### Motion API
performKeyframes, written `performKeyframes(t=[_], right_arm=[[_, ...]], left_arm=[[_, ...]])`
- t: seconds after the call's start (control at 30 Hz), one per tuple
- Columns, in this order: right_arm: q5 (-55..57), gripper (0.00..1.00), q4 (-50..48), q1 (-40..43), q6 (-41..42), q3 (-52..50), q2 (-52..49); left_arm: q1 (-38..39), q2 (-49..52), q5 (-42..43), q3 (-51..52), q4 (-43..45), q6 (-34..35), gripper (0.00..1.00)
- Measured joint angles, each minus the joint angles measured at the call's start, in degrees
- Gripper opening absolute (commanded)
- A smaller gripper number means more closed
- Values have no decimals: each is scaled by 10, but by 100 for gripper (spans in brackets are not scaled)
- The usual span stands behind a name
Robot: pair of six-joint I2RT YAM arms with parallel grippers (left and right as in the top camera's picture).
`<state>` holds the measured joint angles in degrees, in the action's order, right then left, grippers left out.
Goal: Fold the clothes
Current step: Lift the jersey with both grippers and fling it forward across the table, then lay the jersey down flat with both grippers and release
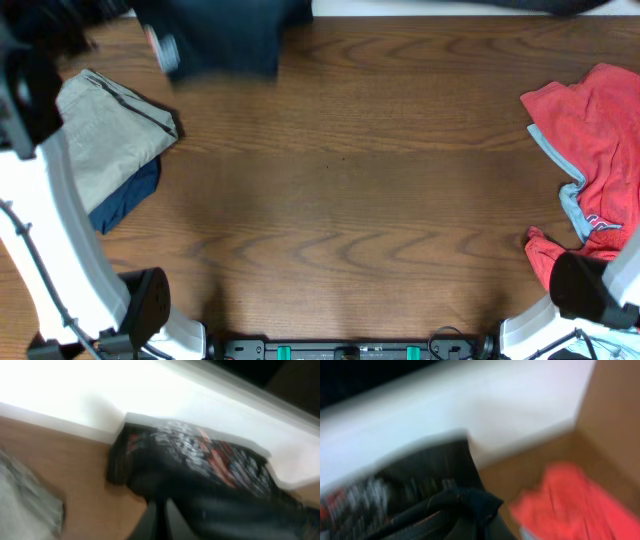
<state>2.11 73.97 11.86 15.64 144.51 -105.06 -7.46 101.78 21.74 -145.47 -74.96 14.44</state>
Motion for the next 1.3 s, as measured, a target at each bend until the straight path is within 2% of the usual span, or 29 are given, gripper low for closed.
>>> performKeyframes(t=[0.1, 0.2, 0.47, 0.7, 1.0, 1.3], right_arm=[[4, 1, 44, 0, -2, -76, -21], [6, 1, 58, -1, -2, -178, -34], [10, 1, 65, -1, -4, -400, -37], [14, 1, 64, -1, -4, -565, -37], [16, 1, 59, 0, -2, -667, -31], [17, 1, 53, 0, -1, -726, 70]], left_arm=[[9, 28, 3, 61, -84, -13, 6], [26, 53, 3, 152, -119, -36, 6], [58, 58, 3, 395, -128, -83, 6], [57, 58, -17, 584, -102, -90, 6], [57, 10, -41, 730, -75, -89, 6], [57, -151, -42, 775, -88, -89, 6]])
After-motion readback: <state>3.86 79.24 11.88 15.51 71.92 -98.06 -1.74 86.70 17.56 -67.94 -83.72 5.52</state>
